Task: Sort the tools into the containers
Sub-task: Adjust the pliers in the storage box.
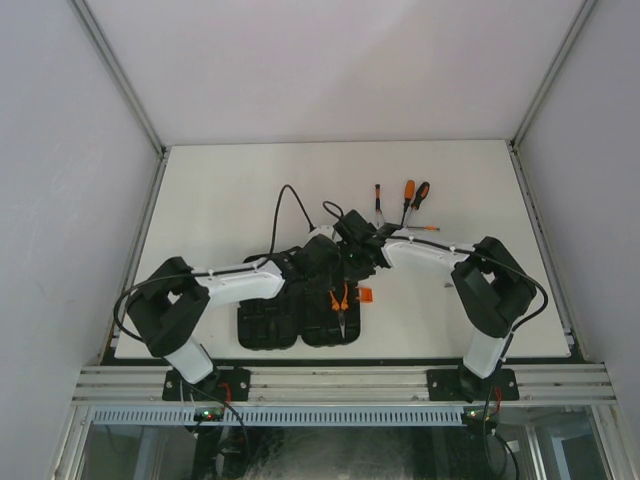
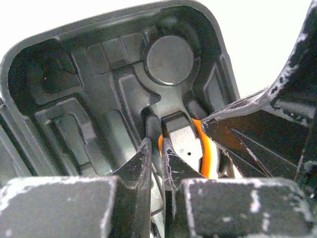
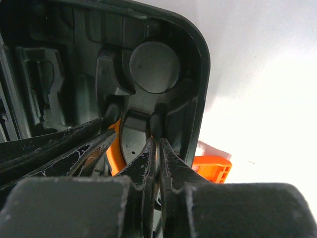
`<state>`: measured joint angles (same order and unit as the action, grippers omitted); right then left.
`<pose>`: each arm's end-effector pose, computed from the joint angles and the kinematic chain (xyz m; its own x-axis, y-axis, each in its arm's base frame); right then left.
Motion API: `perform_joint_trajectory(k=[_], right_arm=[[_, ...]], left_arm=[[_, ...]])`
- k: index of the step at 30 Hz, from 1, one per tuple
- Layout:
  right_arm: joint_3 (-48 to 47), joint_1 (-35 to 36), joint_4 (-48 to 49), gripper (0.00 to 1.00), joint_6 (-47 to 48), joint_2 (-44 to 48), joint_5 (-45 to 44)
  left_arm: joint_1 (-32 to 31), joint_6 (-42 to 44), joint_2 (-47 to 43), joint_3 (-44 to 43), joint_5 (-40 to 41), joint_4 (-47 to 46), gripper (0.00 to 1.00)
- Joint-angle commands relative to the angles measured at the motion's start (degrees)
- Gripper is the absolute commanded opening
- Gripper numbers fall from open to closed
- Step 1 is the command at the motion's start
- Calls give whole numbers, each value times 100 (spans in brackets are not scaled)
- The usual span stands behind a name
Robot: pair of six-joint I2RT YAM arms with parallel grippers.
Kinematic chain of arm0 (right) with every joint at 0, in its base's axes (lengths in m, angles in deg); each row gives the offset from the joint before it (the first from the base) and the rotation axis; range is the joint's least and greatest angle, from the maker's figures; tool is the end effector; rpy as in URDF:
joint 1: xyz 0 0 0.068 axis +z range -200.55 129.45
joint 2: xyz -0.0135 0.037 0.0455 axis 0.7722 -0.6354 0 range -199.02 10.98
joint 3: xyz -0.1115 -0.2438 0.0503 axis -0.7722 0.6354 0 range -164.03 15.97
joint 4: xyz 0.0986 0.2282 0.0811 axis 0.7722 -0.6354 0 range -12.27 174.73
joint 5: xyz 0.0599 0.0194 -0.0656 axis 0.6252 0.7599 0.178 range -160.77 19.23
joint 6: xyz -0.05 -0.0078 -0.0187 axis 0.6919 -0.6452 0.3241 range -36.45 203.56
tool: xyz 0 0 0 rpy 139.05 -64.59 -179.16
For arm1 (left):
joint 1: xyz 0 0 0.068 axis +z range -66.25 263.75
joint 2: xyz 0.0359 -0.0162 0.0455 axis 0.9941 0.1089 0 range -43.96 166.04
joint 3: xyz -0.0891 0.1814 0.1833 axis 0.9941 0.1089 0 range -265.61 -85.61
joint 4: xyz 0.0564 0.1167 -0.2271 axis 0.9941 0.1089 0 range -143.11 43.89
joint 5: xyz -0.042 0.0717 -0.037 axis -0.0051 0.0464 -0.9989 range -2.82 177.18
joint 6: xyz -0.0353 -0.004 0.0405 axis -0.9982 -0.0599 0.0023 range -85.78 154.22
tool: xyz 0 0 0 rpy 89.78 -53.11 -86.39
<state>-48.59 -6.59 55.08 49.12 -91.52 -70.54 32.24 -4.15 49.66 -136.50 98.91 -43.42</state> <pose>0.2511 0.2425 0.1665 -0.9420 -0.1229 -0.3123 -0.1972 0.9556 0.2188 0.2072 -0.2490 0.1685 -0.8145 0.0478 -0.5782 0.2342 0.9389 -0.2523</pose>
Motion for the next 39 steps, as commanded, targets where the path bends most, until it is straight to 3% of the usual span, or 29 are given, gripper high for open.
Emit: perform_joint_trajectory(k=[1, 11, 24, 29, 34, 39], right_arm=[[185, 23, -29, 0, -13, -567, -90], [-390, -348, -370, 0, 392, -442, -238], [-901, -626, -268, 4, 1100, 116, -112], [-900, -495, -215, 12, 1352, 776, -127], [-805, -240, -231, 27, 1417, 1014, -229], [-804, 203, -182, 32, 1198, 832, -446]], left_arm=[[89, 375, -197, -449, -519, 774, 2], [378, 751, -1561, -702, -200, 1403, 16], [999, 374, -3341, 1061, 59, 1644, 18], [1446, 158, -3867, 1534, 199, 1788, 21], [1703, -276, -4310, 1811, 817, 2196, 35], [1833, -596, -4544, 2125, 997, 2291, 45]])
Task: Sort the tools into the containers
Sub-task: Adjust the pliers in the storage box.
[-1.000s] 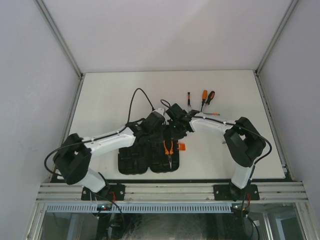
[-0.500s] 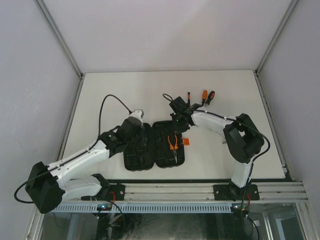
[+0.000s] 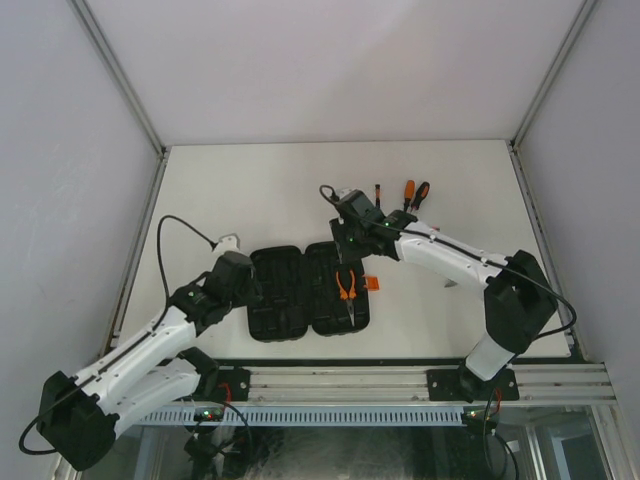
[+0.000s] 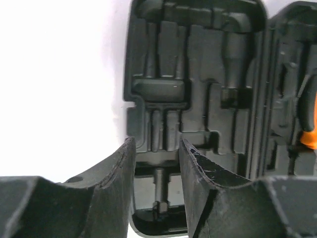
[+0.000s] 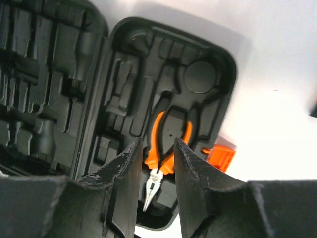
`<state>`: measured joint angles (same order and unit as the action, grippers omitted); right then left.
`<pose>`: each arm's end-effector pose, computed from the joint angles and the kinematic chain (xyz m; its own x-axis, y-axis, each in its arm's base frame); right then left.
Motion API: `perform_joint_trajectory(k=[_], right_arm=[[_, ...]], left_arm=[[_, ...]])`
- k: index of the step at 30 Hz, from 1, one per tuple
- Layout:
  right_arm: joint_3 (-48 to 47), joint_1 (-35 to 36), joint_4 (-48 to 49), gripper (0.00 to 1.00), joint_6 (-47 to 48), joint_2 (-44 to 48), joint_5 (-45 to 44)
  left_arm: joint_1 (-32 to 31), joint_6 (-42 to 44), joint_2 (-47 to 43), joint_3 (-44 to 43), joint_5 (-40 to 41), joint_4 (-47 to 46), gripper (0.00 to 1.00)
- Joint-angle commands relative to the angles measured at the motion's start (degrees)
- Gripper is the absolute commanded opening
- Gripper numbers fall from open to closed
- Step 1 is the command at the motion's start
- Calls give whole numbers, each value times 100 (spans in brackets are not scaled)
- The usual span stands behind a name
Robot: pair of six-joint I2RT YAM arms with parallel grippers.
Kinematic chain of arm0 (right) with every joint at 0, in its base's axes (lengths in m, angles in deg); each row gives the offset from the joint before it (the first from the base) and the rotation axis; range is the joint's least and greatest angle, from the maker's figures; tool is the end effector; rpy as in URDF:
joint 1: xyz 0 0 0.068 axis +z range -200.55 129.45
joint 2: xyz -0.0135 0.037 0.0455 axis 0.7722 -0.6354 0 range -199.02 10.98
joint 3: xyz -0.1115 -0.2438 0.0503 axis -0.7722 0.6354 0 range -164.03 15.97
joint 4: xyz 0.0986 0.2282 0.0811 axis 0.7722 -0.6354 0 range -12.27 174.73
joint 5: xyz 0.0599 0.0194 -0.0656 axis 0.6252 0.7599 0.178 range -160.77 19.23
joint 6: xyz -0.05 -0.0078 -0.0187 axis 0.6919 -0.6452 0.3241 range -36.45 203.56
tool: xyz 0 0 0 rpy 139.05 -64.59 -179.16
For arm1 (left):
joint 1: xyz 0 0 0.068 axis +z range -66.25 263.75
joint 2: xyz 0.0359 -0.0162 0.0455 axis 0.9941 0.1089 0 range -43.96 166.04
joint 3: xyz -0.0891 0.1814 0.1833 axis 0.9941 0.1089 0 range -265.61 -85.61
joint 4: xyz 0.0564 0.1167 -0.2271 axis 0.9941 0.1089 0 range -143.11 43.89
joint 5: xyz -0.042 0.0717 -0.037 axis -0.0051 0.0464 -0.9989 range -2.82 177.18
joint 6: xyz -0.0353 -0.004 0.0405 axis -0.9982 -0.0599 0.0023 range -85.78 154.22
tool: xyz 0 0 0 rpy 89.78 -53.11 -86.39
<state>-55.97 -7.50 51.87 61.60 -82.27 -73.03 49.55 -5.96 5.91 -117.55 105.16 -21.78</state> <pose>0.2561 0.2374 0.2550 -0.7982 -0.2345 -0.5549 -0.3956 0.8987 0.1893 0.1483 -0.0876 0.2153 -0.7162 -0.2552 -0.6496 -0.1231 0.9623 -0.2424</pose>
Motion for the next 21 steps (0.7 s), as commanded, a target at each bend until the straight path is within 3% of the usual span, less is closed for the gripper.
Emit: perform_joint_trajectory(k=[1, 15, 21], right_arm=[[-66, 336, 158, 32, -108, -161, -188], [-167, 494, 262, 25, -200, -1215, -184], [-237, 497, 301, 15, -109, -1533, -181]], left_arm=[[115, -438, -162, 278, 369, 122, 46], [144, -231, 152, 816, -503, -737, 51], [141, -286, 208, 889, -668, -918, 51]])
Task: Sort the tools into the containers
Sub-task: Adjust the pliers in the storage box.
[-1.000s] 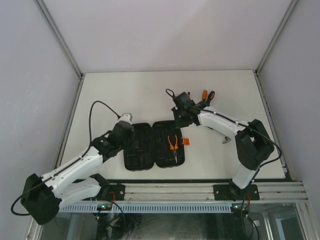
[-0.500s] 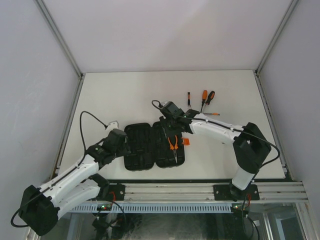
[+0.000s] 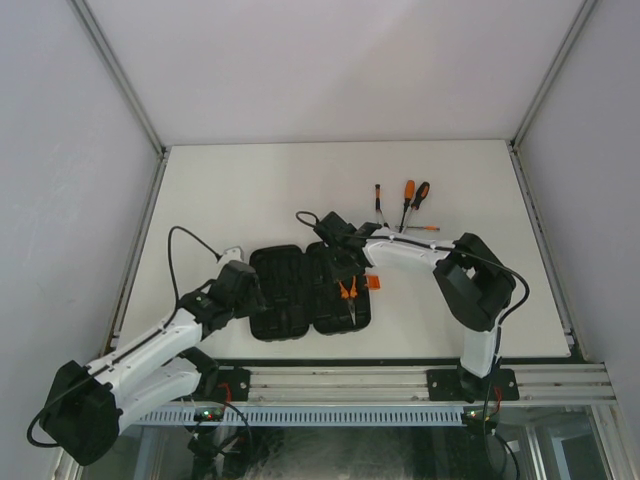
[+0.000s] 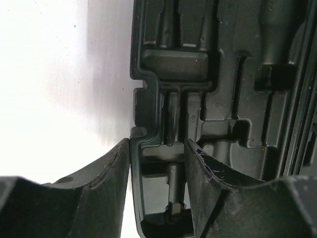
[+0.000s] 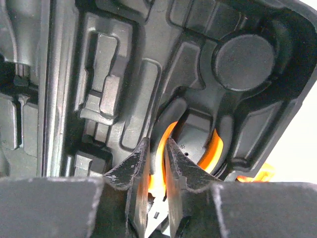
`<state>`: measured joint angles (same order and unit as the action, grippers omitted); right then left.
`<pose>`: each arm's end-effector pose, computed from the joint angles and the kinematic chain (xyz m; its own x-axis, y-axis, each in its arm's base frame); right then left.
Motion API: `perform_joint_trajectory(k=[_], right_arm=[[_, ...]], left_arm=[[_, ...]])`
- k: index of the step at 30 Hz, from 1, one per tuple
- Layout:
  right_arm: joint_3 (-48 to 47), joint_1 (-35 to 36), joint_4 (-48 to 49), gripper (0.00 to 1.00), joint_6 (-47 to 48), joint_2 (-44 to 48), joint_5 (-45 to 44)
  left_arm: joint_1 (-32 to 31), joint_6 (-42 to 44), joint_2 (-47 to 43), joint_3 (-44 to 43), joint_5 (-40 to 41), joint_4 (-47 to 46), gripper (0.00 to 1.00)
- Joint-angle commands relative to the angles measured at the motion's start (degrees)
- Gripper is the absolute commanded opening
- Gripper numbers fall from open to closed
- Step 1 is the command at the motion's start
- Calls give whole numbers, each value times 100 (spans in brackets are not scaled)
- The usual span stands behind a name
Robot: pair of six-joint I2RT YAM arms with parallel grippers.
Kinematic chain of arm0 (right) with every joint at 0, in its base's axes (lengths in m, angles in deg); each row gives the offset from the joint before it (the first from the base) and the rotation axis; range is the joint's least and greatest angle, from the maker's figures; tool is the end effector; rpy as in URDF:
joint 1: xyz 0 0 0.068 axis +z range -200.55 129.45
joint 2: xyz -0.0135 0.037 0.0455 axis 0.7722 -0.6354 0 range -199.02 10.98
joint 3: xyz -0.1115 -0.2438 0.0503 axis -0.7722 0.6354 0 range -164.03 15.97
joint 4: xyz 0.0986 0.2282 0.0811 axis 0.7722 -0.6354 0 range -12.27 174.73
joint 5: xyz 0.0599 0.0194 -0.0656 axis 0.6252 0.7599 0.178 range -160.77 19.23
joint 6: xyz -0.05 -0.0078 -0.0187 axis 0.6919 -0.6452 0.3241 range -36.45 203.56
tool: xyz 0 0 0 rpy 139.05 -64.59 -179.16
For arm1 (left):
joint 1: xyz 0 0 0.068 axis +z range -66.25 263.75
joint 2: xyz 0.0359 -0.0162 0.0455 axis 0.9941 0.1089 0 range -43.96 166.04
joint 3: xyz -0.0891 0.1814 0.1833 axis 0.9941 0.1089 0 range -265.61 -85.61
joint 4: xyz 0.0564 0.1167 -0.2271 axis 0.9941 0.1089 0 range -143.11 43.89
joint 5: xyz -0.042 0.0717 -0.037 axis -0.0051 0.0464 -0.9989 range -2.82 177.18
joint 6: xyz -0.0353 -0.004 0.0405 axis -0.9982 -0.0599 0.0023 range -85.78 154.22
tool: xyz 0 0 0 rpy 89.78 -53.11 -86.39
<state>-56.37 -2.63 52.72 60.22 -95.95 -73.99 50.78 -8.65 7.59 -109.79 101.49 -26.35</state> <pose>0.2535 0.2779 0.1758 -0.8523 -0.3539 -0.3851 -0.4232 0.8993 0.1101 0.1429 -0.0823 0.1730 -0.7743 -0.2835 -0.5658 -0.1651 0.9536 -0.2519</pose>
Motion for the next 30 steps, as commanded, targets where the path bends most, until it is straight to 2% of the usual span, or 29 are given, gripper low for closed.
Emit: perform_joint_trajectory(k=[1, 5, 12, 16, 20, 26, 30], right_arm=[[-215, 10, 189, 14, 52, -197, -103], [-213, -17, 143, 9, 279, -279, -99], [-265, -327, 58, 9, 849, -323, 288], [-264, -362, 35, 17, 867, -107, 350], [-266, -370, 86, 26, 802, 311, 428], [-259, -406, 137, 35, 755, 1105, 441], [-182, -411, 114, 37, 756, 1662, 207]], left_arm=[[19, -12, 59, 115, -328, -485, 50], [19, -6, 53, 142, -416, -512, 50], [-57, -78, -177, 262, -634, -567, 50], [-64, -183, -410, 290, -601, -445, 50], [-60, -309, -702, 176, -239, -49, 51], [-60, -415, -1210, -63, 368, 451, 52], [-53, -336, -1421, -228, 612, 624, 53]])
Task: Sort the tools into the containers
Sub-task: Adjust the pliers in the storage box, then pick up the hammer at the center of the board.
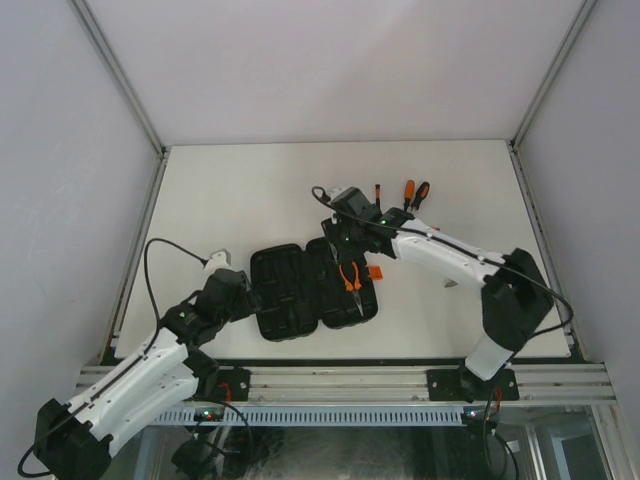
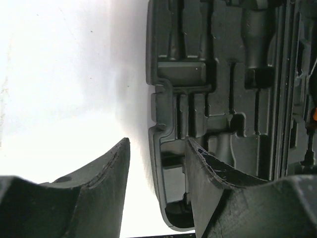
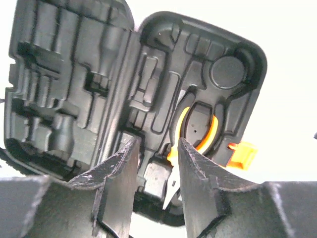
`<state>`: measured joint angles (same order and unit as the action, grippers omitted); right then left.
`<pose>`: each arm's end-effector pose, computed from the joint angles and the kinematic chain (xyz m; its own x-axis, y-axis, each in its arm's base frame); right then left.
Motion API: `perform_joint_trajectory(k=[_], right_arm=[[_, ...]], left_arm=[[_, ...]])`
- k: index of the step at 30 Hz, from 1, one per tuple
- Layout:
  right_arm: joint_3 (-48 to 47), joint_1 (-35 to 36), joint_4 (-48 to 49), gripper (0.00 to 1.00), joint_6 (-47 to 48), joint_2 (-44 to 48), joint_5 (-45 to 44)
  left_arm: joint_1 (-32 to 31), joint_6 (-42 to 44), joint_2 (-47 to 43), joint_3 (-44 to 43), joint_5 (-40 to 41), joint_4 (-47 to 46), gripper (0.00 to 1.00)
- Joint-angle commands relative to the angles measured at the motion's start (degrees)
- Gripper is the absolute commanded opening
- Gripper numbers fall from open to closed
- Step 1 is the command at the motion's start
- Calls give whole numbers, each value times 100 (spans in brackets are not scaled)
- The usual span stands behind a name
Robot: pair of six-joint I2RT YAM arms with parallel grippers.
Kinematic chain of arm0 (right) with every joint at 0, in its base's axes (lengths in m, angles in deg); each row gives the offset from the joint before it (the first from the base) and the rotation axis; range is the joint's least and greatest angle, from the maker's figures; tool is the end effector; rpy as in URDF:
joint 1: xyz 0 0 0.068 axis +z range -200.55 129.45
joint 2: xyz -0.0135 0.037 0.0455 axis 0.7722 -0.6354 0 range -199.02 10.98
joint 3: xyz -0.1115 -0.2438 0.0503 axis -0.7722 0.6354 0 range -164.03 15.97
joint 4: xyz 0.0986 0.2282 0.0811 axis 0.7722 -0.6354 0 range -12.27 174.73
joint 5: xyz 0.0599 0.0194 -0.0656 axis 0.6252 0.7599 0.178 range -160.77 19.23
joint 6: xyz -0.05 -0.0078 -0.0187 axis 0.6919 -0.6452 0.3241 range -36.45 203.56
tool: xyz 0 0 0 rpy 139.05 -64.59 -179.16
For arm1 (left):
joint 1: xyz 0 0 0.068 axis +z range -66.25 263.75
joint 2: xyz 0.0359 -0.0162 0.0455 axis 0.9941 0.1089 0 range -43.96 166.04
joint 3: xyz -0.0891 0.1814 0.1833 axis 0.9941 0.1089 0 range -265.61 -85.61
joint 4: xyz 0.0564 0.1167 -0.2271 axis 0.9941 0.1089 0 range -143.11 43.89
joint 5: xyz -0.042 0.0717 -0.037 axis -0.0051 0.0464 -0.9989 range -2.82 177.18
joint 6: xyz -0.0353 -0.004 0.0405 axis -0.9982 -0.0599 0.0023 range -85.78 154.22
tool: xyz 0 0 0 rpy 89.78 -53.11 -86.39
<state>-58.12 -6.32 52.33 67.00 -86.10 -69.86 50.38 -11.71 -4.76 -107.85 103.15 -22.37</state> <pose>0.2602 0.2543 0.2448 -0.7659 -0.3480 -0.5407 -0.5068 0.8442 0.1745 0.1224 -0.0690 0.1863 -0.6984 -0.3671 -0.6144 -0.1835 0.9216 -0.3420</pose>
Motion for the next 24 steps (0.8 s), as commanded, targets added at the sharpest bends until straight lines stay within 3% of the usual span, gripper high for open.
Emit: perform_joint_trajectory(k=[1, 8, 15, 20, 24], right_arm=[[75, -52, 155, 38, 63, 821, -308], [803, -341, 125, 40, -112, 1984, -989], [1662, -1227, -40, 45, -248, 2734, -923], [2242, -2293, -91, 47, -404, 2813, -571], [2247, -2940, -270, 50, -247, 2284, -474]], left_arm=[[-19, -10, -235, -445, 475, 231, 53], [-20, 98, -652, -441, 411, -2, 52], [-15, 231, -455, -484, 350, -204, 52], [-14, 234, -186, -485, 248, -347, 52], [-17, 256, -6, -483, 135, -392, 52]])
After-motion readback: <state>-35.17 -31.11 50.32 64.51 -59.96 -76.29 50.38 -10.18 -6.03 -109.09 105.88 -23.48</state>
